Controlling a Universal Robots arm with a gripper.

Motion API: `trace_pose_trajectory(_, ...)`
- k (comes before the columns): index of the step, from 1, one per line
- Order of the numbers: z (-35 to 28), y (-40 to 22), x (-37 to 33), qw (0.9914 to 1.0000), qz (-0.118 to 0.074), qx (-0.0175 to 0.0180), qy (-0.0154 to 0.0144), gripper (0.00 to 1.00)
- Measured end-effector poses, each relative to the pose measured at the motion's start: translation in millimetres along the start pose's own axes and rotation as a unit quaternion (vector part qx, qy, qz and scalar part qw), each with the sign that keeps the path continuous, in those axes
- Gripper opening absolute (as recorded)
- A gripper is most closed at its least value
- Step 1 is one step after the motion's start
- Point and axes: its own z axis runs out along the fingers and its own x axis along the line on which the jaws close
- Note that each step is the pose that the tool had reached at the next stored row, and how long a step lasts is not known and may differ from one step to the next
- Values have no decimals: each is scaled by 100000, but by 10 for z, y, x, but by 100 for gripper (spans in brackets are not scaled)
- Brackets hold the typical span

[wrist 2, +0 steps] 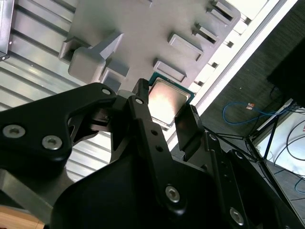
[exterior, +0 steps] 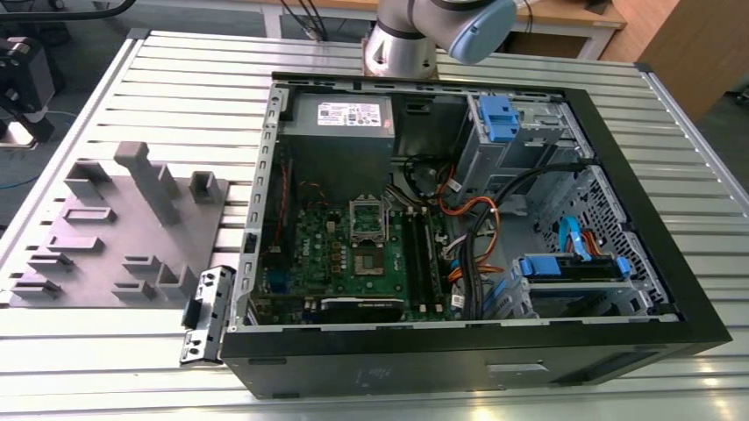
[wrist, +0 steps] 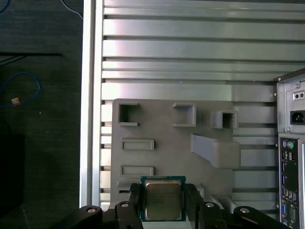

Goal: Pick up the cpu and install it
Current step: 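Pick up the cpu and move it towards the insertion slot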

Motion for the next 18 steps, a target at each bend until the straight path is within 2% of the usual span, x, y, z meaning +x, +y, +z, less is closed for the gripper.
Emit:
trace_pose_trajectory(10, 1, 0, -40, 100000, 2, 1, 2, 47)
trace_pose_trajectory(18, 1, 0, -42, 100000, 1, 1, 1, 47)
